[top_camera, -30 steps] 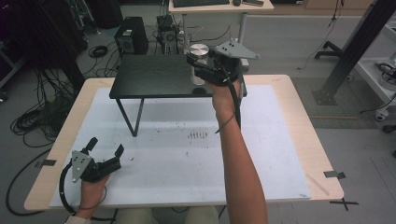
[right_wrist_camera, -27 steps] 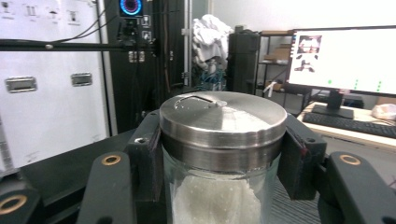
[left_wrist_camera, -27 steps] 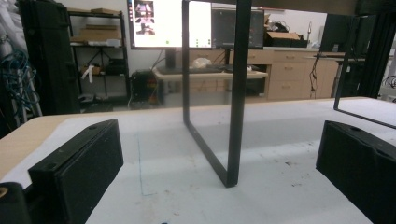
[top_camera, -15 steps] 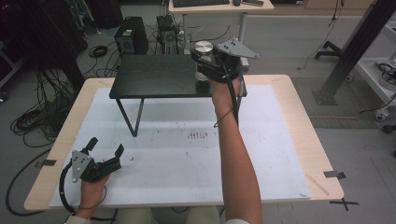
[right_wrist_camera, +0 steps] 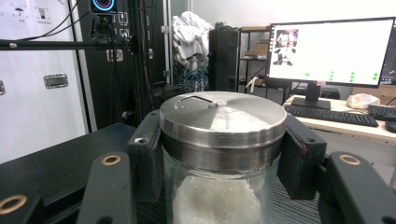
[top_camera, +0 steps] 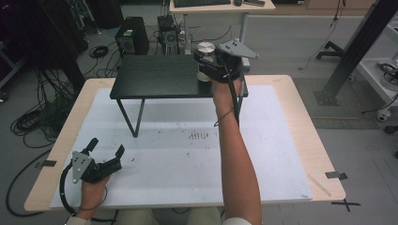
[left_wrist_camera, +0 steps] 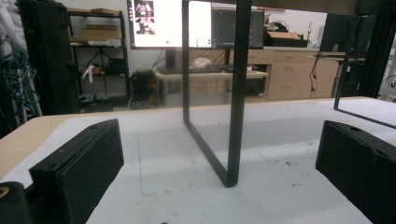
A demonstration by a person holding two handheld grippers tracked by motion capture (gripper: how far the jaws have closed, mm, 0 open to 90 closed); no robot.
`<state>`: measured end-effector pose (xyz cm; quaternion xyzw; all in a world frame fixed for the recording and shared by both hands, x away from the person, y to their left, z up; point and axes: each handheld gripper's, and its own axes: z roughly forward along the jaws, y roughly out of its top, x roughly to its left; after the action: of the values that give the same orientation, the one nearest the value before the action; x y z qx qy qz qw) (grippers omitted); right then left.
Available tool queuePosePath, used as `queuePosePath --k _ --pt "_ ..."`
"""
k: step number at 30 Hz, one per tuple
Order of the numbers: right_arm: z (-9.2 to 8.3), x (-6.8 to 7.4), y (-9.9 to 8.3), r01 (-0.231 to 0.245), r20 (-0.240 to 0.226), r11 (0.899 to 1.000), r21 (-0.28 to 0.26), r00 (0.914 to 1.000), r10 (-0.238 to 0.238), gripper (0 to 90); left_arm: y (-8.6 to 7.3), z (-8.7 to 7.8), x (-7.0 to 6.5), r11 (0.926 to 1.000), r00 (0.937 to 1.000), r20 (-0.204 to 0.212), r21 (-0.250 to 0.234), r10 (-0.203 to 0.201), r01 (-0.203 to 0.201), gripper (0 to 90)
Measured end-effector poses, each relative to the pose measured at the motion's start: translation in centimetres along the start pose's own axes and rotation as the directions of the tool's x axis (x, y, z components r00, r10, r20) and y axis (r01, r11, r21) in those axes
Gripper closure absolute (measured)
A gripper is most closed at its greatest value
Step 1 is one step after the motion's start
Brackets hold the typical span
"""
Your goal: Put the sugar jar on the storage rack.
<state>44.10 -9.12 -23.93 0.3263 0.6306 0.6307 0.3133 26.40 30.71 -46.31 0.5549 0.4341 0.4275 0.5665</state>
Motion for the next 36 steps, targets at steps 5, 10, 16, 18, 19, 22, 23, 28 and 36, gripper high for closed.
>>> queuePosePath --k 5,10,16,18,19,22,23,28,36 --pt "0.1 -0.1 -0.2 -0.006 0.000 1.000 0.012 1.0000 0.006 42.9 0.0 0.0 0.0 1.0000 1.0000 -0.001 0.001 0.000 0.000 1.2" --pt "0.2 -0.2 -0.5 -0.011 0.000 1.000 0.016 0.9999 0.011 42.9 0.0 0.0 0.0 1.0000 1.0000 0.000 0.001 -0.001 0.001 1.2" --pt "0.1 -0.4 -1.0 -0.021 0.002 1.000 0.013 0.9998 0.021 42.9 0.0 0.0 0.0 1.0000 1.0000 0.000 0.000 -0.001 0.001 1.2" --pt "0.1 -0.4 -1.0 -0.016 0.002 1.000 0.015 0.9999 0.016 42.9 0.0 0.0 0.0 1.0000 1.0000 0.000 0.001 -0.001 0.001 1.2" --pt "0.1 -0.3 -1.0 -0.015 0.001 1.000 0.016 0.9999 0.015 42.9 0.0 0.0 0.0 1.0000 1.0000 0.000 0.000 -0.001 0.001 1.2" --pt "0.2 -0.3 -1.0 -0.014 0.002 1.000 0.015 0.9999 0.014 42.9 0.0 0.0 0.0 1.0000 1.0000 0.000 0.000 -0.001 0.001 1.2" --pt "0.2 -0.3 -1.0 -0.012 0.003 1.000 0.016 0.9999 0.012 42.9 0.0 0.0 0.0 1.0000 1.0000 -0.001 0.000 -0.001 0.001 1.2" --pt "0.2 -0.3 -1.0 -0.001 -0.002 1.000 0.020 1.0000 0.001 42.9 0.0 0.0 0.0 1.0000 1.0000 -0.001 0.000 -0.001 0.001 1.2" --pt "0.2 -0.3 -1.1 -0.004 -0.004 1.000 0.016 1.0000 0.004 42.9 0.0 0.0 0.0 1.0000 1.0000 0.000 0.000 0.000 0.000 1.2"
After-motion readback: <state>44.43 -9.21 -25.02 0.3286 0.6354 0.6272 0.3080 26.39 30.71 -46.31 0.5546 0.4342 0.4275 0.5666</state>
